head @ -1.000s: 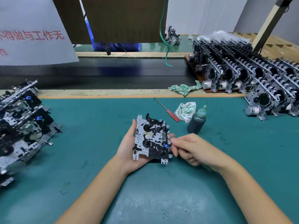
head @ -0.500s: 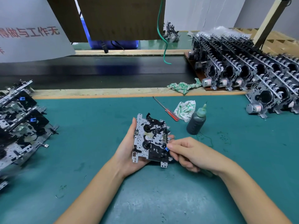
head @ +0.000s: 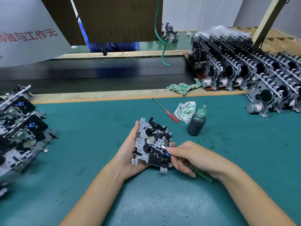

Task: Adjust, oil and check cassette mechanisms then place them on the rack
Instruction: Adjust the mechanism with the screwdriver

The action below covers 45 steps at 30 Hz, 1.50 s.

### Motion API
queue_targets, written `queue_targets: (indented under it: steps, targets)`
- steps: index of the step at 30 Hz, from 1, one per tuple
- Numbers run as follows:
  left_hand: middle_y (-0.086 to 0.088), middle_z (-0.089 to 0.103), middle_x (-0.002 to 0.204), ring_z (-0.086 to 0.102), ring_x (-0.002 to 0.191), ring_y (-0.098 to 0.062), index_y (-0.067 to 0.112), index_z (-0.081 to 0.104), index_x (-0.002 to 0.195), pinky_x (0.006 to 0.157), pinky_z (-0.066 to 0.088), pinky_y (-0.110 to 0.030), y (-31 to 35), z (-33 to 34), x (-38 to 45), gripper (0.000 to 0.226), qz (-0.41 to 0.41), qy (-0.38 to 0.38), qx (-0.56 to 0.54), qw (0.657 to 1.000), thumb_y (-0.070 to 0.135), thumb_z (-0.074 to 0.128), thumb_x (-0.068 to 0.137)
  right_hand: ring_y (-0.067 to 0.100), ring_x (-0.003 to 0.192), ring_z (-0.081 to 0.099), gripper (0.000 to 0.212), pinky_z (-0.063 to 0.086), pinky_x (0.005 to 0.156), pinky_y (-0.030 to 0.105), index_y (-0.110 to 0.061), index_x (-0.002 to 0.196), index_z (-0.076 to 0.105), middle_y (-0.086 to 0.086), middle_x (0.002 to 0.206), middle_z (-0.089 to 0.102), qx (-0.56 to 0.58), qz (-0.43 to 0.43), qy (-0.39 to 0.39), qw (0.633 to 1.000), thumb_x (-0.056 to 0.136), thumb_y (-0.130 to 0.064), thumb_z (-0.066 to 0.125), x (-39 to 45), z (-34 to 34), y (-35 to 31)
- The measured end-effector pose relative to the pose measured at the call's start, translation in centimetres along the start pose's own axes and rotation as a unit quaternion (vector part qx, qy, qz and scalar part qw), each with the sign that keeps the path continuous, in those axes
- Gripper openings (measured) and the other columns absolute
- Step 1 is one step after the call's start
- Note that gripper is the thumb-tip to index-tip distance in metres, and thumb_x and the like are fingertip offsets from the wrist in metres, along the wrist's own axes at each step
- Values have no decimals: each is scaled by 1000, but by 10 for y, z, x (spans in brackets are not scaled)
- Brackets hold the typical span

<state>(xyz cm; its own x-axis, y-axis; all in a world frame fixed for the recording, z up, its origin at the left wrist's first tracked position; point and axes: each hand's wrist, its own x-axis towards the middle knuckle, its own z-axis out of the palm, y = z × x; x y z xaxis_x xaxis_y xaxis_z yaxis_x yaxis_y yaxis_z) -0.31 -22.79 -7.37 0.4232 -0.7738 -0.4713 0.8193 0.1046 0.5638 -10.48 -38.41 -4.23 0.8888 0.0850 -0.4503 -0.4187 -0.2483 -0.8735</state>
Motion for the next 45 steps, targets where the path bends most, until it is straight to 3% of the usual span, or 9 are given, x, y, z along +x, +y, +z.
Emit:
queue_targets:
  steps: [9,15,18,23,31,36,40,45]
  targets:
    - [-19,67,115,68,100,-29,7,76,99,82,53,-39,-1,1,0,71,8,31,-3,999,65,37,87,9,29,26,57,21,38,19,-18,47,45,-4,31,35,-6,13,1,1000,101,-31,36,-1,-1,0]
    - [-16,70,108,71,92,-29,8,78,90,69,58,-35,0,4,2,64,20,48,-17,999,62,42,88,9,26,21,63,23,37,19,-16,41,41,-2,25,28,-39,11,24,999,101,-33,36,3,1,0]
    - [-16,71,107,71,91,-28,9,78,88,72,57,-36,-1,5,2,64,23,52,-15,998,61,41,89,11,28,18,69,17,38,18,-21,33,39,-2,27,24,-31,24,3,999,100,-36,36,5,-2,0]
    - [-16,70,109,70,92,-29,9,78,90,79,51,-39,0,7,2,62,29,58,-12,998,60,43,89,10,29,15,63,15,38,16,-21,39,37,-2,30,21,-15,40,-43,998,99,-41,38,5,-8,1]
    - [-18,71,105,70,91,-29,9,78,89,74,56,-36,-1,12,0,63,35,48,18,998,60,41,88,9,29,16,62,16,37,14,-19,41,37,-3,31,22,-50,53,-52,996,97,-45,40,4,-11,1]
    - [-22,66,114,68,98,-33,5,75,99,79,55,-39,-2,11,-3,70,12,42,-7,999,62,36,90,12,31,21,73,25,38,19,-22,31,45,-5,28,24,-28,-4,-48,998,101,-39,33,-3,-9,5]
    - [-29,62,118,66,101,-38,-1,72,105,86,48,-46,-2,6,-4,79,8,30,-33,999,65,30,91,12,31,18,55,24,38,20,-21,46,52,-3,29,29,1,-17,-41,999,92,-48,40,-11,-18,8]
    - [-29,62,118,66,100,-41,-4,69,108,85,47,-49,-3,5,-5,84,13,14,-64,998,68,30,89,11,31,16,46,19,37,17,-15,56,58,-1,32,29,75,-81,47,993,87,-46,43,-4,-20,7]
